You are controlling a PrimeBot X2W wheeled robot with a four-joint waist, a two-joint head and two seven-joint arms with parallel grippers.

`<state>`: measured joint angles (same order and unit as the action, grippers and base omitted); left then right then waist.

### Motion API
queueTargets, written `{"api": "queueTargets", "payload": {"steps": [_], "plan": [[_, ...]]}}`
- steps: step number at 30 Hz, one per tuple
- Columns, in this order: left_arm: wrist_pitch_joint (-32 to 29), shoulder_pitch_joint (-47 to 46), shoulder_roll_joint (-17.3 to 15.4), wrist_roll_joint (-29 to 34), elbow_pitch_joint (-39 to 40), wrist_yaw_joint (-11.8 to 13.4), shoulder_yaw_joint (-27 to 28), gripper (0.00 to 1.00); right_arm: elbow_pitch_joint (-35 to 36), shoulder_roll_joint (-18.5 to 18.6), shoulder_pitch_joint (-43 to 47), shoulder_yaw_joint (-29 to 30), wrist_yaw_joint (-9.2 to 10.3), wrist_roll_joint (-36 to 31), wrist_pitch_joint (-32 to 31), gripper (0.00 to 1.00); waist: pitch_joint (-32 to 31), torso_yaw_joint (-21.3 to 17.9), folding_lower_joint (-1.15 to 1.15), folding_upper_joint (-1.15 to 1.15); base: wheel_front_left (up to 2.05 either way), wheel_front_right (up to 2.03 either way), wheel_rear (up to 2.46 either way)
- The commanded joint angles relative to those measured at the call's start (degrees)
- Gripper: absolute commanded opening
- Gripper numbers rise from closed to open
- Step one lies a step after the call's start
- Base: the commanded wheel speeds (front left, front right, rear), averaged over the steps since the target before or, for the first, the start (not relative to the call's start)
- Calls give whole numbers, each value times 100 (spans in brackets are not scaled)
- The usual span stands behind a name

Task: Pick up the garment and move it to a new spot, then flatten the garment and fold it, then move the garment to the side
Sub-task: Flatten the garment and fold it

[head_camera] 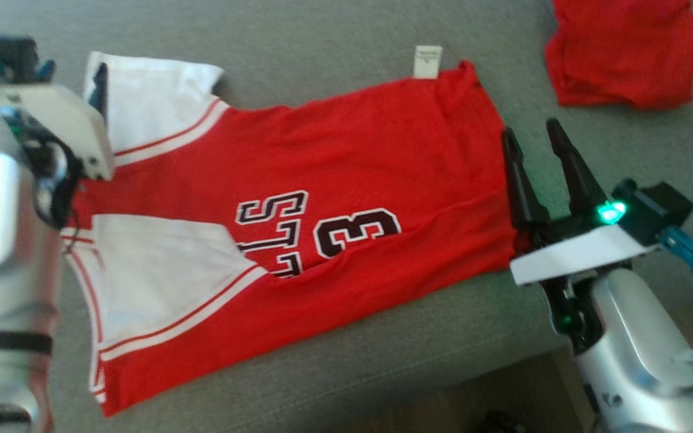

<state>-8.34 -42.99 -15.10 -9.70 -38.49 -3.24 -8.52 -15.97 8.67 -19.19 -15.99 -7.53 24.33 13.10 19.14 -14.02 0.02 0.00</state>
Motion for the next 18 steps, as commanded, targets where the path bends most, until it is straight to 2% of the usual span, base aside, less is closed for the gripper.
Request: {"api": "queueTargets", "payload": {"steps": [1,5,8,18], "plan": [[-193,-343,-281,-44,47,-37,185,100,211,-59,-174,-139,4,-40,10,100,335,-334,-2,0,0,0,0],[-999,-993,-676,17,-419,-149,104,100,290,-158,-390,-259,4,-11,44,100,579,-560,-2,0,0,0,0],[-1227,-1229,-823,82,-608,-191,14,100,253,-184,-391,-229,4,3,65,100,661,-639,-2,0,0,0,0],[-1510,-1426,-866,52,-982,-267,-175,100,79,-225,-411,-85,4,11,127,100,688,-705,-2,0,0,0,0]]}}
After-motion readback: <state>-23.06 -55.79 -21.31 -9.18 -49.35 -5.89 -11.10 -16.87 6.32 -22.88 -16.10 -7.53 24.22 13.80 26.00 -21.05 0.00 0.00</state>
